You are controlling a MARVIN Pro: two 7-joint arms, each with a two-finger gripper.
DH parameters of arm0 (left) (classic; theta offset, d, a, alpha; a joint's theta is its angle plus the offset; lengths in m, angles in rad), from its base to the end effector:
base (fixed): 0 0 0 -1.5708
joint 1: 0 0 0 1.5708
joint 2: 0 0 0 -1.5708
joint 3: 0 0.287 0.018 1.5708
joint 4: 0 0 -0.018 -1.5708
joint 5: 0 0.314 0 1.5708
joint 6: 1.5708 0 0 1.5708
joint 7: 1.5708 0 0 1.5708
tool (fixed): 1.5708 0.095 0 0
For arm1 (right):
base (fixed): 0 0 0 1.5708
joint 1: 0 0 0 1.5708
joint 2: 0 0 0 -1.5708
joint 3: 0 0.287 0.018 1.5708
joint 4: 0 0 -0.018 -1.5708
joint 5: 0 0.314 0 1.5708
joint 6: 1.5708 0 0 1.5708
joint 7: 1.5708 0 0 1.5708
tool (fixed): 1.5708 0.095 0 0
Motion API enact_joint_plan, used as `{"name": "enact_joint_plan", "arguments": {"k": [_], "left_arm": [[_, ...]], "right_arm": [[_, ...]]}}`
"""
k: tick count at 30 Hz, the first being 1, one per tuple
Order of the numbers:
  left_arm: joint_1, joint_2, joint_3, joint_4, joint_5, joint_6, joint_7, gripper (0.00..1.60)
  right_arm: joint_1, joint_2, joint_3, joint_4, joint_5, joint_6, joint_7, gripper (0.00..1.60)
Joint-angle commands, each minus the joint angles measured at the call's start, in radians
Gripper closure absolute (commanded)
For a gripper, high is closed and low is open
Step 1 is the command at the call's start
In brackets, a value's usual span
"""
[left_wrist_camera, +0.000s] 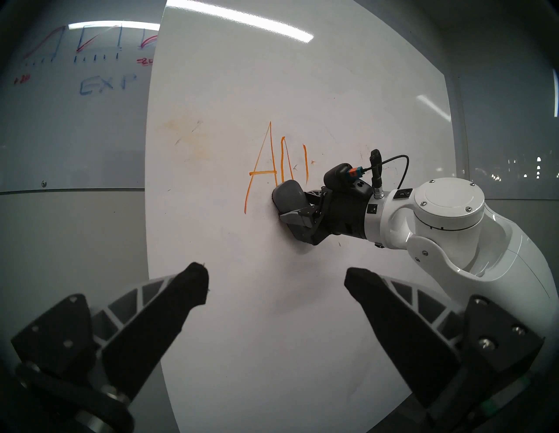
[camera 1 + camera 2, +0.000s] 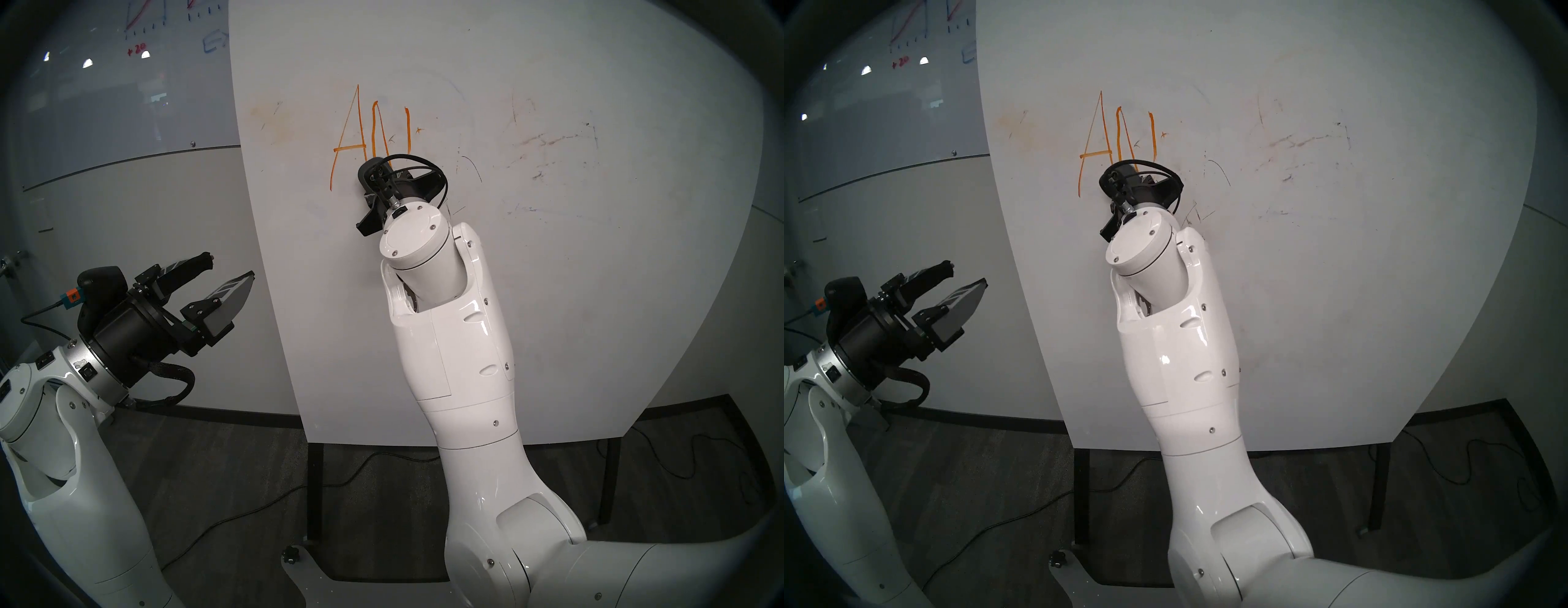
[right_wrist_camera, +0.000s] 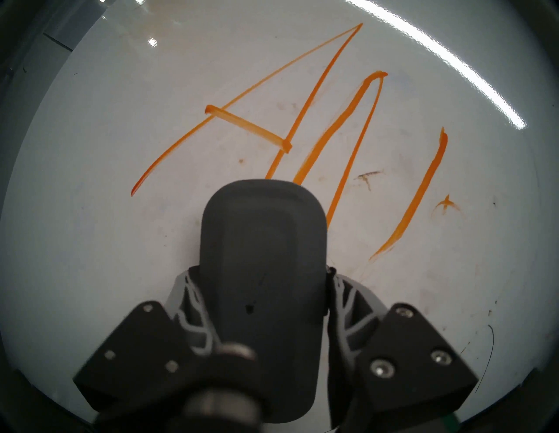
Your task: Erase all marks on the whiteboard with the eraser
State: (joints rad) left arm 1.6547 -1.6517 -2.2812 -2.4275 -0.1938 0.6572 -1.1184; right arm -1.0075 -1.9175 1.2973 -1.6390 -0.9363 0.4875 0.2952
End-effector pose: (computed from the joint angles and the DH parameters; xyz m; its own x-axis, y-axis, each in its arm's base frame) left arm 0.2537 0.1019 -0.0721 -0.1592 0.0721 0.9846 -0.5032 -0.8640 -0.0181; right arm 0.4888 0.2000 -0.0151 -0.2350 0.5656 0.7905 0.0787 -0.7995 0.5954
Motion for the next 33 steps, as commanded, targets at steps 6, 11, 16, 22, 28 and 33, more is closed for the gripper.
{"name": "enact_joint_plan", "arguments": {"k": [6,11,16,22,28,33], "left_arm": [[0.000,0.002,0.002,-0.016,-0.002,0.001,0.000,0.00],[0.000,0.002,0.002,-0.016,-0.002,0.001,-0.001,0.00],[0.000,0.002,0.002,-0.016,-0.002,0.001,-0.001,0.00],[0.000,0.002,0.002,-0.016,-0.002,0.001,-0.001,0.00],[0.000,0.002,0.002,-0.016,-0.002,0.001,-0.001,0.00],[0.000,0.002,0.002,-0.016,-0.002,0.001,-0.001,0.00]], "right_arm": [[0.116,-0.041,0.079,-0.012,-0.021,-0.042,-0.064,1.60],[0.137,-0.048,0.103,-0.010,-0.029,-0.058,-0.062,1.60],[0.156,-0.055,0.131,0.001,-0.040,-0.080,-0.065,1.60],[0.181,-0.056,0.164,0.014,-0.053,-0.108,-0.069,1.60],[0.230,-0.042,0.201,0.046,-0.060,-0.134,-0.072,1.60],[0.264,-0.033,0.222,0.069,-0.064,-0.149,-0.078,1.60]]}}
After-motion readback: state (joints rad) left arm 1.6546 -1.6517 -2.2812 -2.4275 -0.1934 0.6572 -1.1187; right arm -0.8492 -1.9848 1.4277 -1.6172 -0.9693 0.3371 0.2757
